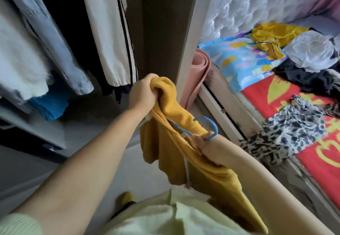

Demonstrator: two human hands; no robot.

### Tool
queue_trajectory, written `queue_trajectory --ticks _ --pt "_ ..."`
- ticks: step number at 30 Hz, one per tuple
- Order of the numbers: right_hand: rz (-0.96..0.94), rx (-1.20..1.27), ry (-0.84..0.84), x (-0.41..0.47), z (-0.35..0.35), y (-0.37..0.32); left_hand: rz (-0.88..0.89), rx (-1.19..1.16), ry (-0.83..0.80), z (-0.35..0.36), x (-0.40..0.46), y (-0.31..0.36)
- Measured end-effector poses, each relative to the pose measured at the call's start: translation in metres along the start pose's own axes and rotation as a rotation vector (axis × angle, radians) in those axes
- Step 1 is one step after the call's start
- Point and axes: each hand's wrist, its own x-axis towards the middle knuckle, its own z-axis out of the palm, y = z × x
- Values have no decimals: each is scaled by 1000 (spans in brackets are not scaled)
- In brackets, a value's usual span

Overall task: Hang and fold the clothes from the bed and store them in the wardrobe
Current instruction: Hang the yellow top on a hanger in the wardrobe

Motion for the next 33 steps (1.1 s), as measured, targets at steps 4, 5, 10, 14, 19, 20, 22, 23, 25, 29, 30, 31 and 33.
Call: queue_trajectory --ticks 4,5,10,14,19,20,22,23,25,29,30,31,33 --pt "15 418 27 18 -21 -14 215 142 -167 8 -15 19" --pt "4 448 28 23 -28 -18 214 146 -186 10 -20 20" --pt "-102 401 -78 26 -41 -28 27 96 -347 4 -19 9" --pt "-170 480 -48 29 -65 -46 8 -15 -416 -10 -5 16" --pt "-354 557 -135 6 -108 -81 561 420 -175 -41 13 43" --pt "-410 567 -129 -3 -118 -89 652 371 -115 -48 22 56" --pt "-521 497 -14 -31 -137 -103 764 280 41 -65 43 74" --pt "-550 420 83 -46 -144 -102 808 299 116 -71 54 78" --pt "-520 128 309 -71 -150 -92 803 352 168 -86 77 77" --pt "-383 -73 493 -65 -130 -100 677 301 198 -101 122 79" --pt "-385 -16 599 -61 -126 -110 667 264 174 -102 133 86" --pt "-423 15 695 -61 -125 -121 656 219 146 -103 143 93" --pt "-475 100 831 -68 -129 -141 612 100 104 -104 159 105"
